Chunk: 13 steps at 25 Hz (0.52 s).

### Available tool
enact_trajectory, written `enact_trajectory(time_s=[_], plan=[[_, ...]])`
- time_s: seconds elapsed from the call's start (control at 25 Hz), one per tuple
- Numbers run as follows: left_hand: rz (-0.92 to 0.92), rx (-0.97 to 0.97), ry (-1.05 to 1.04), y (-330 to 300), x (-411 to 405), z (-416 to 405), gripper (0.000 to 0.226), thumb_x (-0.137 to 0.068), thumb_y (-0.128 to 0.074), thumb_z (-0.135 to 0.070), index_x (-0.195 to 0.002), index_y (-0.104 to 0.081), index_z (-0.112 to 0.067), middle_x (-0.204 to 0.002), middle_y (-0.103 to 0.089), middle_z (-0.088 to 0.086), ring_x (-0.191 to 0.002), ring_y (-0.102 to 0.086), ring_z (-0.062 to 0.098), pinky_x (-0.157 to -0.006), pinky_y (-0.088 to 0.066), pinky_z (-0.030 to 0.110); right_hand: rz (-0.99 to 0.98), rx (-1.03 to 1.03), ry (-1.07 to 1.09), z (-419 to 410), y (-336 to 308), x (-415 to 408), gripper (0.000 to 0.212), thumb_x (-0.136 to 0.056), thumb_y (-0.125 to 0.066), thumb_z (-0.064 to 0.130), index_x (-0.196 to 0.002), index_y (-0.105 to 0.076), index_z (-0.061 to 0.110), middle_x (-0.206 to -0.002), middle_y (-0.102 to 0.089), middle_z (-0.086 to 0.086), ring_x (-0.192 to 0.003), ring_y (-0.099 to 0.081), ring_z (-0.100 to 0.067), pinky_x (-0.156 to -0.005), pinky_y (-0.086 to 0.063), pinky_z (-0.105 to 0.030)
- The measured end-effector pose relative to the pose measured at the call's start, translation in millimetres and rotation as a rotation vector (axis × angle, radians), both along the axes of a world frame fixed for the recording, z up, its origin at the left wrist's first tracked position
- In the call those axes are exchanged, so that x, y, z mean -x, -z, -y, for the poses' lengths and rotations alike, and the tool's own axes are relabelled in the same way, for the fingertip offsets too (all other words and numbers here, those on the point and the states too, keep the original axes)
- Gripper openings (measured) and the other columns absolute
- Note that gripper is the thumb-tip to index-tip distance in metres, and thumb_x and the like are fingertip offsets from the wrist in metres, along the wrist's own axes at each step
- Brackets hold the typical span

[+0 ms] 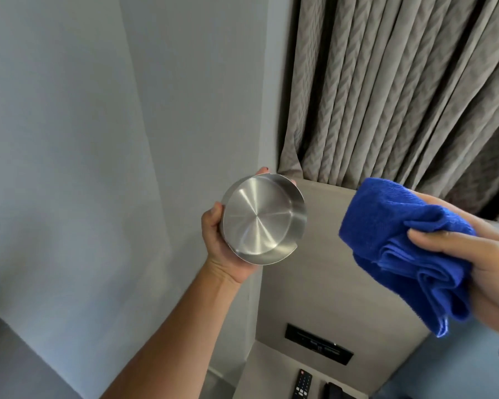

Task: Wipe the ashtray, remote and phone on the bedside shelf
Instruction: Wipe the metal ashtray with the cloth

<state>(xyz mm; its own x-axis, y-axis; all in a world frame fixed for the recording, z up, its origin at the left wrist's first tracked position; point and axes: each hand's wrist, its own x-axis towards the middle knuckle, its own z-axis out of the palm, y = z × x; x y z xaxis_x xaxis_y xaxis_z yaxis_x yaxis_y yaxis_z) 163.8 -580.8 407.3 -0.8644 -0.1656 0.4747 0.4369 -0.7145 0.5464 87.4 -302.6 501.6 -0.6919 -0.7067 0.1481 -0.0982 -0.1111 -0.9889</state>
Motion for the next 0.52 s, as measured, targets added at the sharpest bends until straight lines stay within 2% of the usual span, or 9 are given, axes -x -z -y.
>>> enact_trajectory(time_s=[0.08,0.16,0.28,0.4,0.52], plan=[[0.001,-0.051,0.064,2.0,3.3,-7.3,0.093,-0.073,-0.06,-0.061,-0.149,-0.033,-0.015,-0.163,-0.004,0.021,-0.149,0.006,0.046,-0.117,0.009,0.063,-0.007,0.014,-0.047,5.6,4.5,-8.4,0.046,-0.08,-0.06,0.006,-0.121,-0.065,0.024,-0.11,-0.073,-0.015,-0.099,-0.07,-0.028,-0.071,-0.057,-0.028],[-0.022,-0.147,0.204,5.5,2.7,-14.5,0.087,-0.079,-0.049,-0.067,-0.151,-0.027,-0.022,-0.165,0.0,0.015,-0.148,-0.006,0.046,-0.119,-0.006,0.06,-0.003,0.014,-0.068,9.7,8.4,-14.2,0.048,-0.079,-0.061,0.006,-0.123,-0.064,0.025,-0.11,-0.073,-0.012,-0.1,-0.07,-0.029,-0.072,-0.057,-0.029],[0.062,-0.278,0.305,14.2,1.9,-18.3,0.09,-0.085,-0.044,-0.071,-0.156,-0.02,-0.021,-0.164,-0.008,0.018,-0.143,-0.022,0.047,-0.114,-0.023,0.06,0.012,0.015,-0.039,12.0,12.5,-15.2,0.053,-0.075,-0.063,0.009,-0.124,-0.062,0.028,-0.113,-0.072,-0.011,-0.102,-0.069,-0.031,-0.074,-0.058,-0.032],[0.18,-0.328,0.27,19.6,1.2,-19.8,0.087,-0.085,-0.055,-0.066,-0.153,-0.032,-0.017,-0.159,-0.022,0.027,-0.139,-0.03,0.054,-0.107,-0.03,0.067,-0.027,0.029,-0.014,14.2,9.5,-18.6,0.052,-0.074,-0.063,0.011,-0.123,-0.064,0.029,-0.111,-0.073,-0.008,-0.102,-0.069,-0.028,-0.075,-0.058,-0.031],[0.29,-0.343,0.241,22.4,-2.1,-20.8,0.092,-0.078,-0.064,-0.07,-0.148,-0.041,-0.016,-0.153,-0.033,0.03,-0.134,-0.035,0.057,-0.103,-0.033,0.072,-0.134,0.022,0.011,19.4,4.5,-23.7,0.05,-0.079,-0.062,0.009,-0.122,-0.063,0.033,-0.11,-0.074,-0.005,-0.102,-0.069,-0.023,-0.077,-0.058,-0.028]])
